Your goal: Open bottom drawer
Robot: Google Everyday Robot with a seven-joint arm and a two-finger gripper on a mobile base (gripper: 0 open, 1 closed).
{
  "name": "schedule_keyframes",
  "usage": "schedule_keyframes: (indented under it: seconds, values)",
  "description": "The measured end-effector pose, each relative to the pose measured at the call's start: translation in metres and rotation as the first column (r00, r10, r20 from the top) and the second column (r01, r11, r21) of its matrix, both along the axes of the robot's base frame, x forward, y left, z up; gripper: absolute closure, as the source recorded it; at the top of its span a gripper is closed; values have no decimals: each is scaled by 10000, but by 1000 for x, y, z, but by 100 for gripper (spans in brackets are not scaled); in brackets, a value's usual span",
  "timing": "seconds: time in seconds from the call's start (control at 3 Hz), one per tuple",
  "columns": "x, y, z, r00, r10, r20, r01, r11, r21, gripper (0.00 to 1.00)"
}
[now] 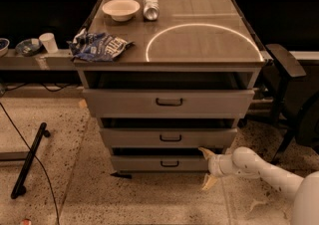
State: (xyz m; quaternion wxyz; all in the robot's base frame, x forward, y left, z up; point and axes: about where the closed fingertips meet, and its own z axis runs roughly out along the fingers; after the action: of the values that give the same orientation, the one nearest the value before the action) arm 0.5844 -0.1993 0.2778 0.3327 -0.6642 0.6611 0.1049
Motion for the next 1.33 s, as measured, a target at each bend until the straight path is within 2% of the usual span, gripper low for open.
schedule_keyframes:
  seconds: [0.33,0.67,1.0,1.33]
  values:
    - [-1,-19,-24,9996,10,276,5,9985,-552,0]
    - [-1,-36,-51,9994,51,355,-14,9948,-1015,0]
    - [7,-37,-70,9984,346,443,-282,9902,-1371,0]
    - [24,-37,-84,9981,401,469,-315,9846,-1719,0]
